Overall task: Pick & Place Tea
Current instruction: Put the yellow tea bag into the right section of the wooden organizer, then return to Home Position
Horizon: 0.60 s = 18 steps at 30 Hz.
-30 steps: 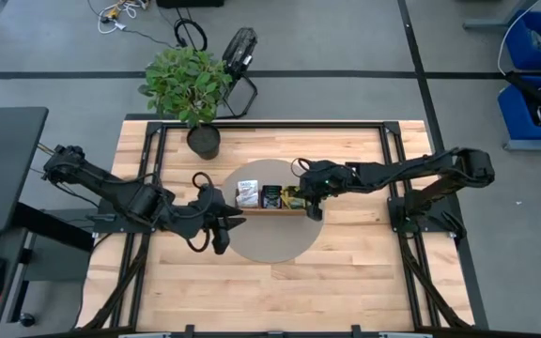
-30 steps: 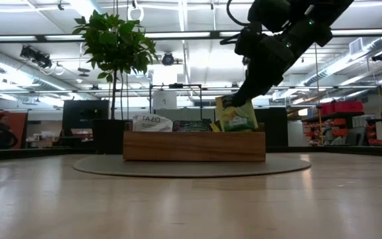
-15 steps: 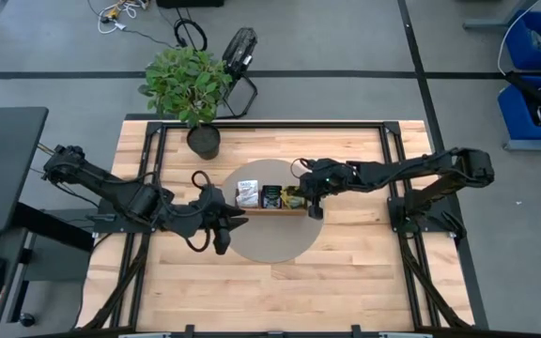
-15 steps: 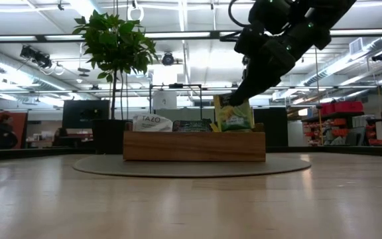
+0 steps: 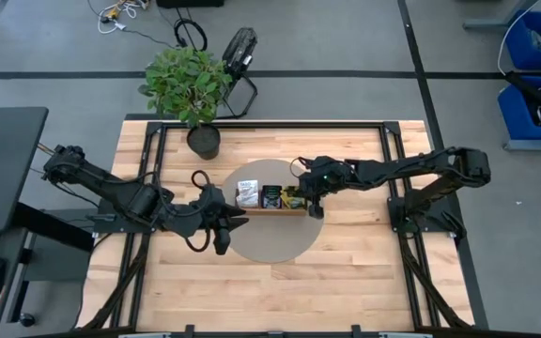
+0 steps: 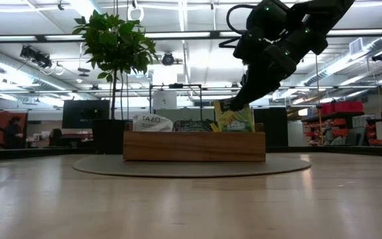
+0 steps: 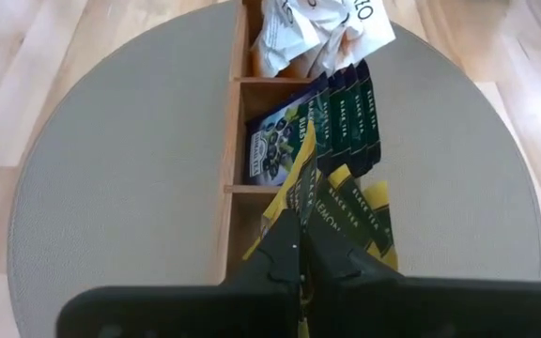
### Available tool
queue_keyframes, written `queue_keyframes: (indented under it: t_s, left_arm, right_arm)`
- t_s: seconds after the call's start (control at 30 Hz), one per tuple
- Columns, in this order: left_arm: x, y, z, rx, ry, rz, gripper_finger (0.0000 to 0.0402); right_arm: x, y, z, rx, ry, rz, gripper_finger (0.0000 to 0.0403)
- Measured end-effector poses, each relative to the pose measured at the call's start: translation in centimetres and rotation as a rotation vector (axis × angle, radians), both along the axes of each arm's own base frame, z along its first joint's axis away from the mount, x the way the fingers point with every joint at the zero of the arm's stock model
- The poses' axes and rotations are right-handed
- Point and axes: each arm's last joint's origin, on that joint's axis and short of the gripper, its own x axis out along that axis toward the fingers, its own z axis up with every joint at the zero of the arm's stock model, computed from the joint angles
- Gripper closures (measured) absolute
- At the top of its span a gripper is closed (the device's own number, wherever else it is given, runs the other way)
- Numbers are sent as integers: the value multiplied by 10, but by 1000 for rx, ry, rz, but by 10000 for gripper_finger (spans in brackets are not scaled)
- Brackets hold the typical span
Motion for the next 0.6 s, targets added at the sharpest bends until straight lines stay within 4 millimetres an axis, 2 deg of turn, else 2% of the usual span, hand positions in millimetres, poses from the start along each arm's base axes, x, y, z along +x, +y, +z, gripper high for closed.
queue_keyframes:
  t_s: [0.2,0.6]
  left_arm:
    - [0,0,0,14,3,-6,282]
    - [0,0,0,28,6,-11,282]
  right_arm:
    - [0,0,0,0,3,-3,389]
    - [-2,-1,-2,7,26,-12,310]
